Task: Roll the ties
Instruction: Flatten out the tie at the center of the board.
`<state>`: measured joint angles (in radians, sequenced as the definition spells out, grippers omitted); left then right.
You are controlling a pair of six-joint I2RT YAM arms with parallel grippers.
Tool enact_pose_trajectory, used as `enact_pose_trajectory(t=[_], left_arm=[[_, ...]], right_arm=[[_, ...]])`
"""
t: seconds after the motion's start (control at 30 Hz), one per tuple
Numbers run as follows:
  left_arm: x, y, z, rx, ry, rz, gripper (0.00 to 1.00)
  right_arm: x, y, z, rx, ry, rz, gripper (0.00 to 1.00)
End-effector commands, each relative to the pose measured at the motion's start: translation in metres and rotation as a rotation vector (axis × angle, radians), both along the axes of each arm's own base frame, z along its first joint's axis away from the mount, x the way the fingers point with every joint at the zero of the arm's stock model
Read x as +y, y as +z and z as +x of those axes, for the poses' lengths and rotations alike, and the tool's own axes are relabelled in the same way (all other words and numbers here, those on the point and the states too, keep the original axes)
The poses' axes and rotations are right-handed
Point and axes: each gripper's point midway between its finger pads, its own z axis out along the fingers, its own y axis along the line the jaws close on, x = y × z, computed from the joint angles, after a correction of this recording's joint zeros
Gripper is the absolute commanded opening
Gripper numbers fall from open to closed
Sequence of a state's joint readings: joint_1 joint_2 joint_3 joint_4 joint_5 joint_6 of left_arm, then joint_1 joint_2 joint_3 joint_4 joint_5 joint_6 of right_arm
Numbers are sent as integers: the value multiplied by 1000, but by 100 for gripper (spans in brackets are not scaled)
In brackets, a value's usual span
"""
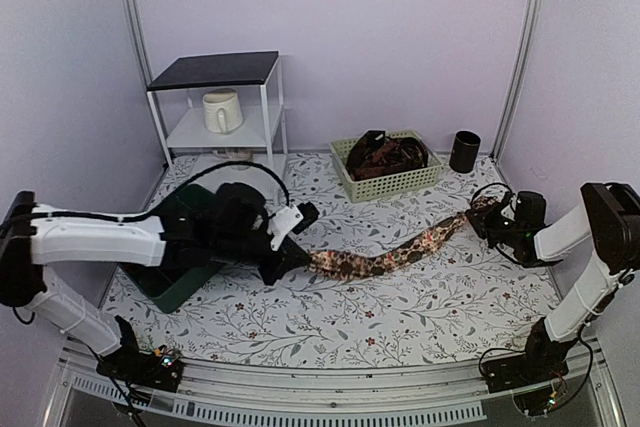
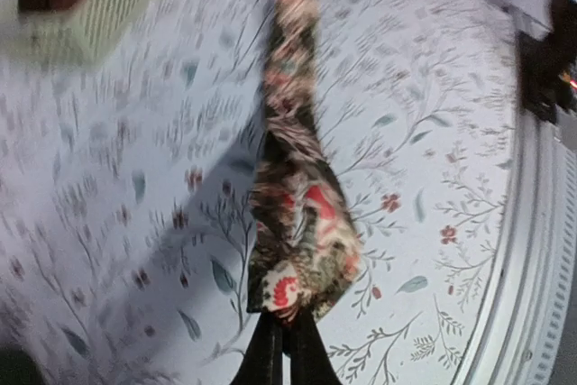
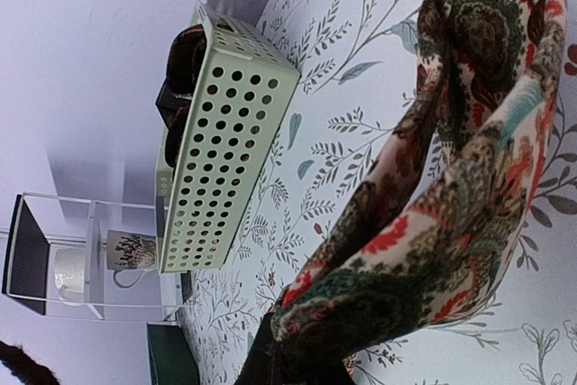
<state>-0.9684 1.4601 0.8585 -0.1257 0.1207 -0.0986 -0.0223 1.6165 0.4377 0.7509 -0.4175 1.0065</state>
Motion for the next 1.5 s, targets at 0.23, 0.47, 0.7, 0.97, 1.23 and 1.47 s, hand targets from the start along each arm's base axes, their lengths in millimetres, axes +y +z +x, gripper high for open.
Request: enact_pose_trajectory(t=[0.23, 0.47, 0.7, 0.97, 1.23, 1.47], left_arm=[[-14, 10, -135, -515, -917, 138, 0], [-17, -54, -170, -530, -1086, 319, 0], [-21, -63, -183, -588, -1167, 362, 0], [-14, -92, -194, -609, -1259, 467, 0], [-15, -102, -193, -639, -1272, 510, 0], [10, -109, -164, -649, -1222, 596, 0]], right_arm=[[0, 5, 13, -61, 47, 36, 5], [3, -21, 4, 17, 59, 55, 12], [-6, -33, -10, 230, 21, 40, 38], [-42, -28, -34, 492, -123, -147, 55], [-37, -18, -46, 524, -115, -161, 44], [-36, -9, -34, 427, -85, -204, 32]])
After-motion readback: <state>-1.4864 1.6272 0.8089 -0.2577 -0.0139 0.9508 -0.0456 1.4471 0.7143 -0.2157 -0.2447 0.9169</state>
